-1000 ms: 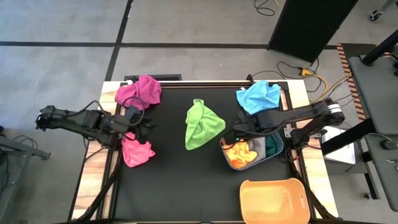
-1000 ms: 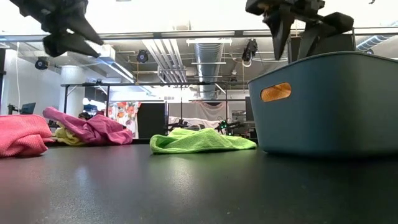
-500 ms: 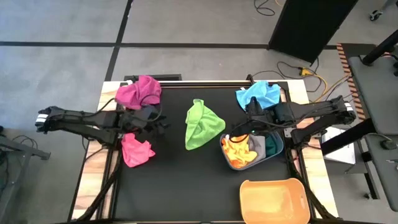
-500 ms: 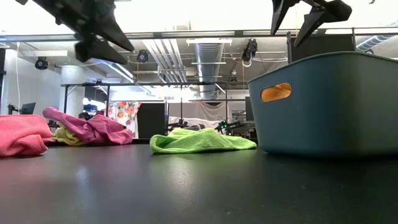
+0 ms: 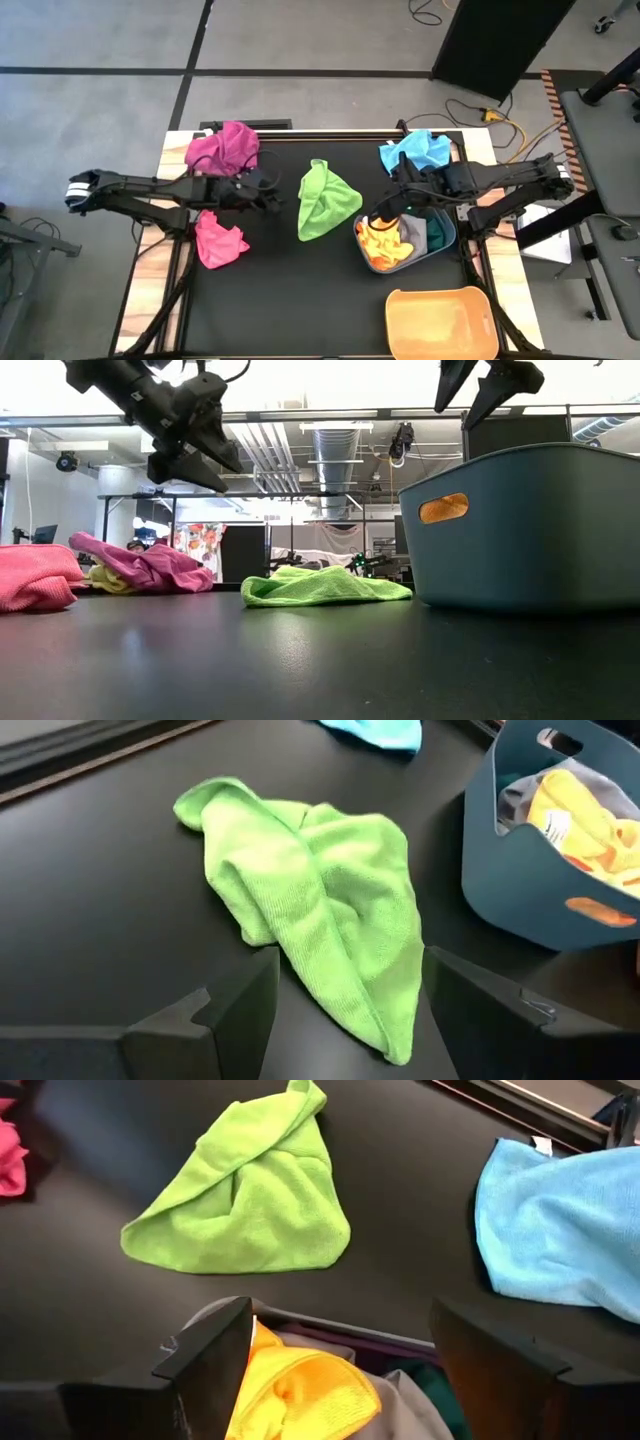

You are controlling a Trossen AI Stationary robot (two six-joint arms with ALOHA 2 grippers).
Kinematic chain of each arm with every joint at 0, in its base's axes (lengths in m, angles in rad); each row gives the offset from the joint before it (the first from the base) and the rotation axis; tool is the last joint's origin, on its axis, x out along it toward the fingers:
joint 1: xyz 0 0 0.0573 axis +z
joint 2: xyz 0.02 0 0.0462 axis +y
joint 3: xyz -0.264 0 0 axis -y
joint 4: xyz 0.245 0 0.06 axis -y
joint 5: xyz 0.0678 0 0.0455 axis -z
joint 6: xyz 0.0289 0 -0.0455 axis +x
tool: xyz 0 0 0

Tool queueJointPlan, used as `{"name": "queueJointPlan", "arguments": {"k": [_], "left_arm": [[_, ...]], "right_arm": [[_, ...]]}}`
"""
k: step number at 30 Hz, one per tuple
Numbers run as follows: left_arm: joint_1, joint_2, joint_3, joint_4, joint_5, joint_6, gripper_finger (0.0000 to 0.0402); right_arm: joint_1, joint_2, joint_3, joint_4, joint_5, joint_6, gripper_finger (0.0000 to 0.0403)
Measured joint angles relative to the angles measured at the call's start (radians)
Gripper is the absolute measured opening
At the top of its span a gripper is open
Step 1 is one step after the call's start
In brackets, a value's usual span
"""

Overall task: Sort towels by color in basket
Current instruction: Put the light green towel into the yellow bin

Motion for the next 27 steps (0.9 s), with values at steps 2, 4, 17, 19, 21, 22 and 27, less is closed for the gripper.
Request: {"name": "queueJointPlan", "arguments": {"k": [2,4,17,19,21,22,27], "left_arm": [[0.000,0.002,0.000,-0.030,0.002,-0.025,0.0231],[0.001,0.002,0.000,-0.064,0.002,-0.067,0.0231],[0.003,-0.006,0.000,-0.142,-0.007,-0.167,0.0231],[0.004,-0.006,0.000,-0.142,-0.008,-0.167,0.0231],[0.005,-0.006,0.000,-0.142,-0.009,-0.163,0.0231],[0.007,-0.006,0.000,-0.142,-0.009,-0.154,0.0231],[0.017,-0.006,0.000,-0.142,-0.009,-0.100,0.0231]], "right_arm": [[0.000,0.002,-0.001,0.000,0.000,-0.002,0.0297],[0.000,0.003,-0.001,0.000,-0.001,0.000,0.0296],[0.000,0.003,-0.001,0.000,-0.002,0.001,0.0271],[0.000,0.003,-0.001,0.001,-0.002,0.001,0.0268],[0.000,0.003,-0.001,0.001,-0.003,0.001,0.0264],[0.000,0.003,-0.001,0.001,-0.003,0.001,0.0262],[0.000,0.003,-0.001,0.001,-0.003,0.001,0.0254]]}}
